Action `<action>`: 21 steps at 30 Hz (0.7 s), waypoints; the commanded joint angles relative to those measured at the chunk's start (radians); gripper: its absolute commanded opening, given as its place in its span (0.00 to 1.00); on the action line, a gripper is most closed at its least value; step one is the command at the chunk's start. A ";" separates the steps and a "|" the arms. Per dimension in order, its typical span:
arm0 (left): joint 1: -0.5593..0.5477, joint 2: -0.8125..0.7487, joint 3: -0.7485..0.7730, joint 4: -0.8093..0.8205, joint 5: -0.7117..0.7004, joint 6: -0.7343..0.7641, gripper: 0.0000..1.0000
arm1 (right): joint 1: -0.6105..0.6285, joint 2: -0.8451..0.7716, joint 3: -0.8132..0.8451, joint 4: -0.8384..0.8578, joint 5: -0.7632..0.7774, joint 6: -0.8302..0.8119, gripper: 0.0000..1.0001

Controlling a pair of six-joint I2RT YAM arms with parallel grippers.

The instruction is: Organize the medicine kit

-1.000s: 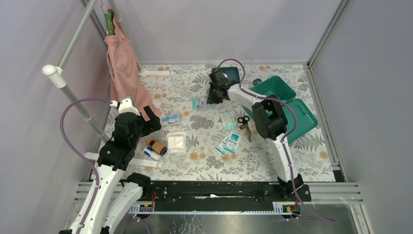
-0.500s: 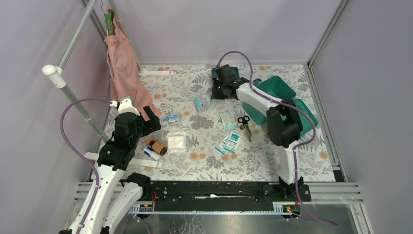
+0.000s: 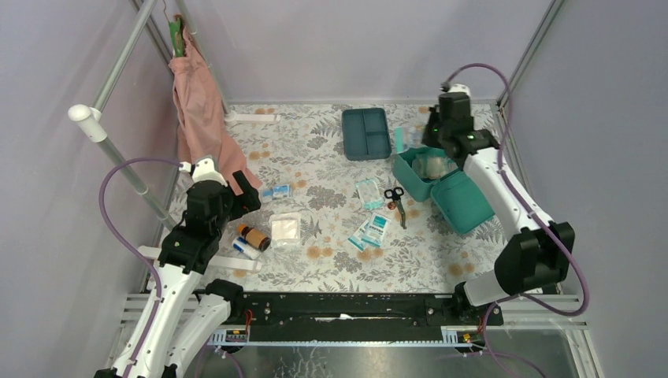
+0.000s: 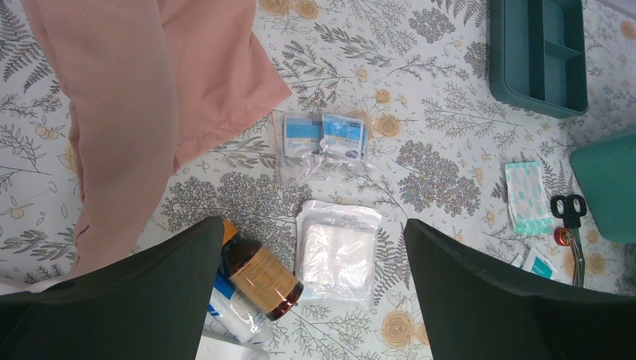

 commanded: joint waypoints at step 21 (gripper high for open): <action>-0.002 -0.005 -0.007 0.024 -0.017 0.013 0.99 | -0.119 0.075 0.066 -0.227 0.151 -0.190 0.10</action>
